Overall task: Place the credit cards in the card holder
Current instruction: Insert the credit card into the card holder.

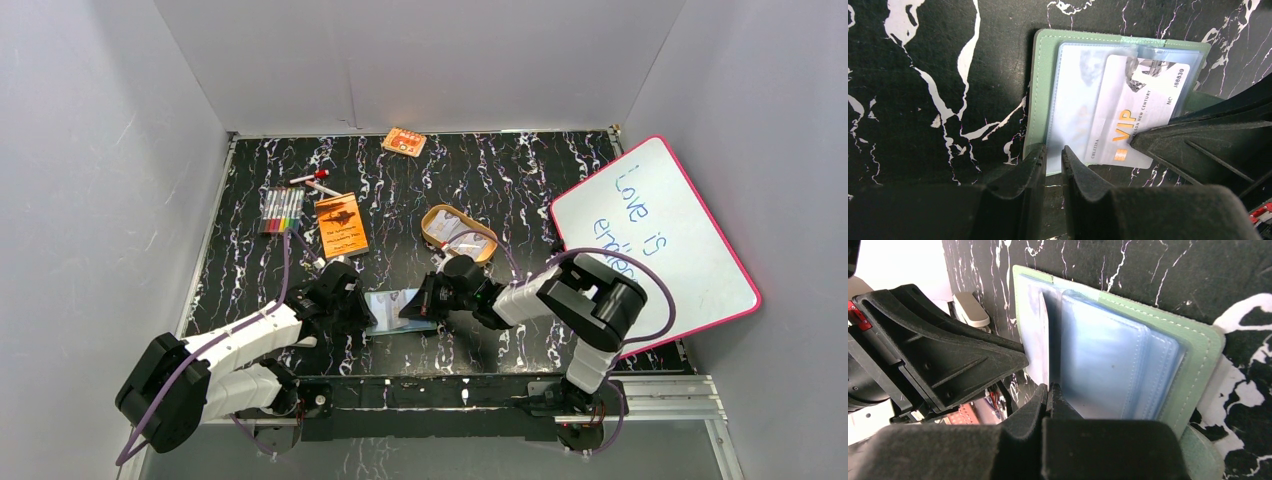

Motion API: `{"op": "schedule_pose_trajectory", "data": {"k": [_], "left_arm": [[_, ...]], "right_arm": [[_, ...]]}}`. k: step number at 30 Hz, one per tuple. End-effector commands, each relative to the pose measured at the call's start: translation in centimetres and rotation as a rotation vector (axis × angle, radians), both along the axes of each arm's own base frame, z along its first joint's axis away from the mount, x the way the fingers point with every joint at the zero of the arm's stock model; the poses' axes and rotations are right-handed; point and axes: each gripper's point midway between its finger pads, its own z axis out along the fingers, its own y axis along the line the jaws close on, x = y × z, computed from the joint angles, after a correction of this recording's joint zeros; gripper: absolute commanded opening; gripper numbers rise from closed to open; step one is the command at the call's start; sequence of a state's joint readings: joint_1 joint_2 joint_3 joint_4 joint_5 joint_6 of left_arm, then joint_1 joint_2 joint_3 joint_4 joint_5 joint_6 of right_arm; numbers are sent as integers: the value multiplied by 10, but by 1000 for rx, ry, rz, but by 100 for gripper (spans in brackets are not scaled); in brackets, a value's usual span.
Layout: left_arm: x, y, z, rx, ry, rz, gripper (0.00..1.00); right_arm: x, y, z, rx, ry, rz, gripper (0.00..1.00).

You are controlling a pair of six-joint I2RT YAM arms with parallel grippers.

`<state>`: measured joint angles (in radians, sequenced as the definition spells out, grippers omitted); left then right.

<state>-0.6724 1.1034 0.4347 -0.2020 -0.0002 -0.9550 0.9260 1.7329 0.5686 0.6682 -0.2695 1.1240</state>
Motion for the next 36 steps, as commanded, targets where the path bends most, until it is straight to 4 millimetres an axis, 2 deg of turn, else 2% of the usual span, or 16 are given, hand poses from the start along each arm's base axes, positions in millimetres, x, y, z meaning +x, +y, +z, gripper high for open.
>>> {"op": "schedule_pose_trajectory", "data": {"k": [1,12,19,25,29,36], "left_arm": [[-3,2,-1,7,15,4,17],[-4,1,-1,2,15,8,17],[-3,1,0,-4,10,11,17],[-3,2,2,-5,6,14,17],[-4,2,2,-13,7,20,17],[-3,1,4,-18,4,23,17]], "right_arm": [[2,16,12,61,-11,18,0],[-5,20,8,70,18,28,0],[-6,16,7,42,18,23,25],[-3,14,10,-1,-2,23,40],[-3,13,8,-50,-20,32,44],[0,12,6,-126,-41,48,45]]}}
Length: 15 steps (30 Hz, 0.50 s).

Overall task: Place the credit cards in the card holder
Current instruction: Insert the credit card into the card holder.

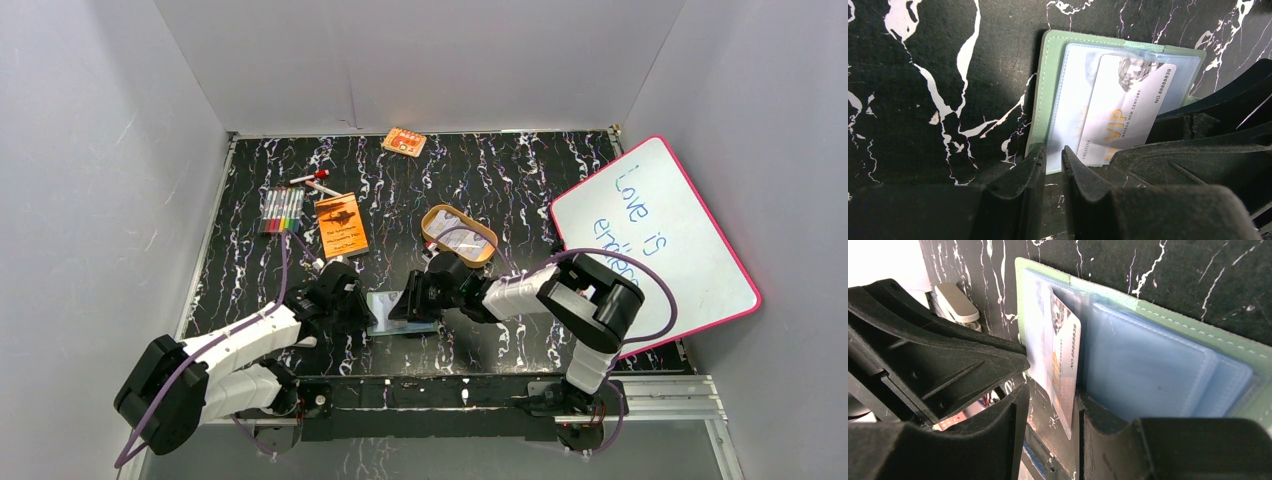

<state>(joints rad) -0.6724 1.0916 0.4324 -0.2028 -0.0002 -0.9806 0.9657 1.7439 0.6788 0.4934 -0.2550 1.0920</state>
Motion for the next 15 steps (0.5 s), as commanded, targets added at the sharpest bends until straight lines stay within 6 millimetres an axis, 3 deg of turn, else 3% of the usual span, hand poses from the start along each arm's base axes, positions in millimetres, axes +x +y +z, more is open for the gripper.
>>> {"op": "schedule_pose_trajectory", "data": {"k": [1,15], "left_arm": [[-3,2,2,-3,1,2,17],[-3,2,2,-5,-5,-1,17]], "right_arm": [[6,-2,7,-56,-60,7,45],[-3,18,5,-51,-53,69,45]]}}
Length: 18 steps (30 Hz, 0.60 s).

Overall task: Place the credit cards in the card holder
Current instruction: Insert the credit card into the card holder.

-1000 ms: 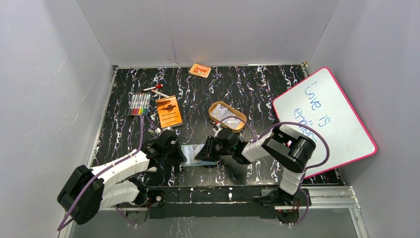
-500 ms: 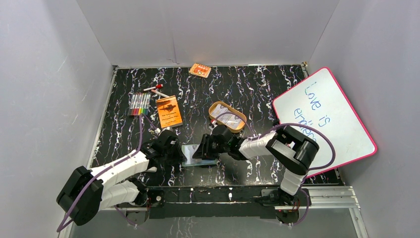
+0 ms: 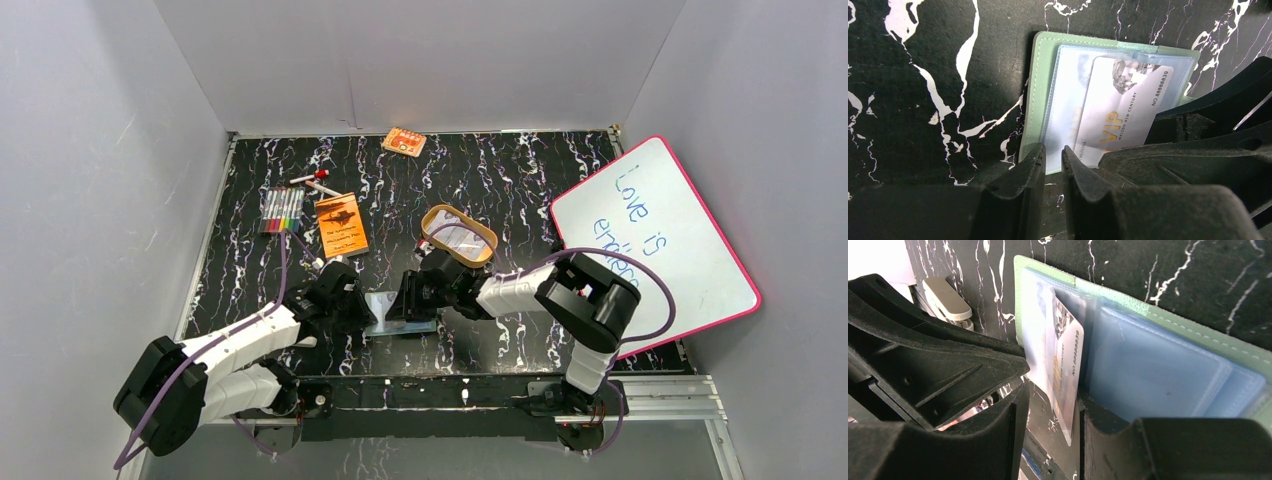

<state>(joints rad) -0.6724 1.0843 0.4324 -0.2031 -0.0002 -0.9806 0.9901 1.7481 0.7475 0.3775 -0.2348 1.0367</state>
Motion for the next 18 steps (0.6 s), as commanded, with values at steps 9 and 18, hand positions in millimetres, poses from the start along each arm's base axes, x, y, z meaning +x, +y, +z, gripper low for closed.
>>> {"op": "schedule_pose_trajectory", "data": {"k": [9,18], "left_arm": [[-4,2,3,-1,-3,-5,17],[3,18,21,59,-63,34,27]], "right_arm": [[2,17,7,-46,-52,49,46],[4,9,6,-84,-63,33,47]]}}
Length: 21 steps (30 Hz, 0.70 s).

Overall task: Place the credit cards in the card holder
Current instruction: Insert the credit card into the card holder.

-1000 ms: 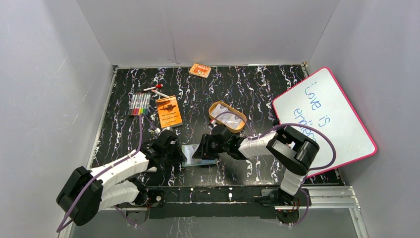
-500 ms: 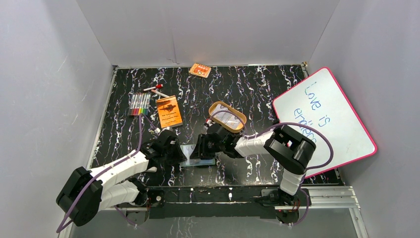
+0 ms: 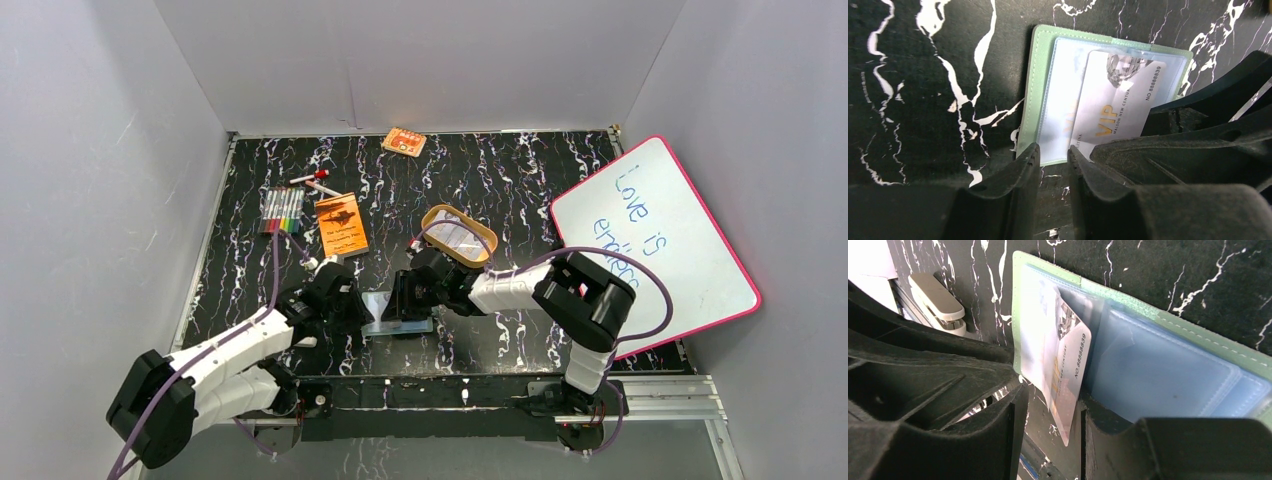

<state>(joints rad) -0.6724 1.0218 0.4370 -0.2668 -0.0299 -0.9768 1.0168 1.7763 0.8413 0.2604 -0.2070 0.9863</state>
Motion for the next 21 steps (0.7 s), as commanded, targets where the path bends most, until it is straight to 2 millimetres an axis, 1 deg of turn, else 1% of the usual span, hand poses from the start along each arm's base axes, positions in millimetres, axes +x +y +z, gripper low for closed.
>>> {"op": "schedule_pose_trajectory", "data": {"k": [1,3,5,10,15,21], "left_arm": [[6,11,15,45,-47,25,29],[6,13,16,49,-53,33,34],[6,15,12,59,-45,43,35],[8,18,1,94,-23,66,35],[9,16,-6,91,-22,65,34],[6,12,-11,62,-9,59,32]], "right_arm": [[5,-1,7,-24,-39,-4,47],[5,-1,8,-26,-42,-3,47],[6,-2,9,-28,-48,-4,47],[9,-5,14,-60,-66,-8,48],[13,-9,18,-93,-83,-14,52],[16,-13,19,-121,-100,-24,53]]}}
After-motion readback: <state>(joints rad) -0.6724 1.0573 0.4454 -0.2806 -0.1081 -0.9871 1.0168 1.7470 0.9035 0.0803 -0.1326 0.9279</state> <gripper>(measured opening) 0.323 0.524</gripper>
